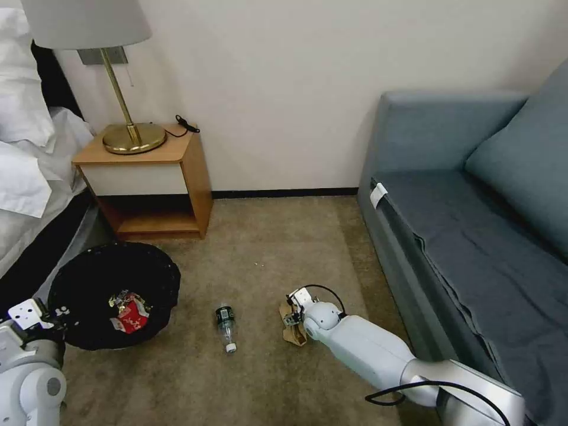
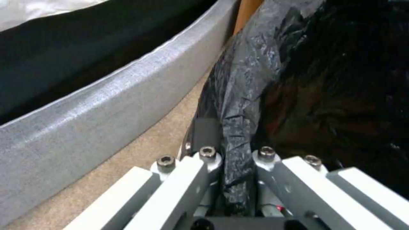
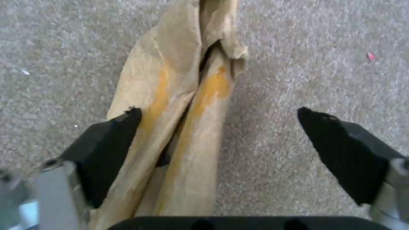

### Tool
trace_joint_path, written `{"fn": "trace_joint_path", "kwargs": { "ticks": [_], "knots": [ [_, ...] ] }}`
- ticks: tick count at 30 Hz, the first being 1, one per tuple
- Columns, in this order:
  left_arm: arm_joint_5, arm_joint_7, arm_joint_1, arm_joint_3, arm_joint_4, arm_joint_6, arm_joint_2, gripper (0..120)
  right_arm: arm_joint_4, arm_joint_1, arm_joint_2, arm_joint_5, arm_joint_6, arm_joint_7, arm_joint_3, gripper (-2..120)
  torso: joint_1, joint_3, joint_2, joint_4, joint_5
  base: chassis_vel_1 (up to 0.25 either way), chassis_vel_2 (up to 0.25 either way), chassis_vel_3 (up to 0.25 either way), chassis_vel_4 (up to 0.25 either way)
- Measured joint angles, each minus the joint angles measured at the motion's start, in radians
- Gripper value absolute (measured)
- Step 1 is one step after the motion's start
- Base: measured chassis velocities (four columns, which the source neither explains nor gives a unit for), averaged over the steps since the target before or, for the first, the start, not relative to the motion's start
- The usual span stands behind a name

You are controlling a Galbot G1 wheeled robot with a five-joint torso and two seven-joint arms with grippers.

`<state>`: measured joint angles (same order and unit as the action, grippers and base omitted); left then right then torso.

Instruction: Pick up the trash bin, then pick up the garbage on the floor and place it into the trash bin.

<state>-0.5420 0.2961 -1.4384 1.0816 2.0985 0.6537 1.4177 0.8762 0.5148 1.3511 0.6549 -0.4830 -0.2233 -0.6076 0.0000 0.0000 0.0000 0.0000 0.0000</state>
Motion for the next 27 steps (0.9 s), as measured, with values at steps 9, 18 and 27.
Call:
{"fn": "trace_joint_path", "kwargs": {
  "ticks": [9, 18, 27],
  "knots": [
    [0.005, -0.001, 0.004, -0.002, -0.004, -0.002, 0.001, 2, 0.006, 0.005, 0.001, -0.001, 0.005, 0.001, 0.001, 61, 0.000, 0.000, 0.000, 0.0000, 0.0000, 0.000, 0.000, 0.000, 0.000],
    [0.008, -0.001, 0.008, -0.004, -0.010, -0.004, 0.003, 2, 0.029, 0.006, -0.004, 0.014, 0.005, 0.001, -0.006, 28, 0.000, 0.000, 0.000, -0.0001, 0.0000, 0.000, 0.000, 0.000, 0.000],
    [0.018, -0.005, 0.008, -0.007, -0.019, -0.010, 0.006, 2, 0.057, 0.015, -0.011, 0.029, 0.008, -0.006, -0.010, 0, 0.000, 0.000, 0.000, -0.0001, 0.0000, 0.000, 0.000, 0.000, 0.000]
  ]
}}
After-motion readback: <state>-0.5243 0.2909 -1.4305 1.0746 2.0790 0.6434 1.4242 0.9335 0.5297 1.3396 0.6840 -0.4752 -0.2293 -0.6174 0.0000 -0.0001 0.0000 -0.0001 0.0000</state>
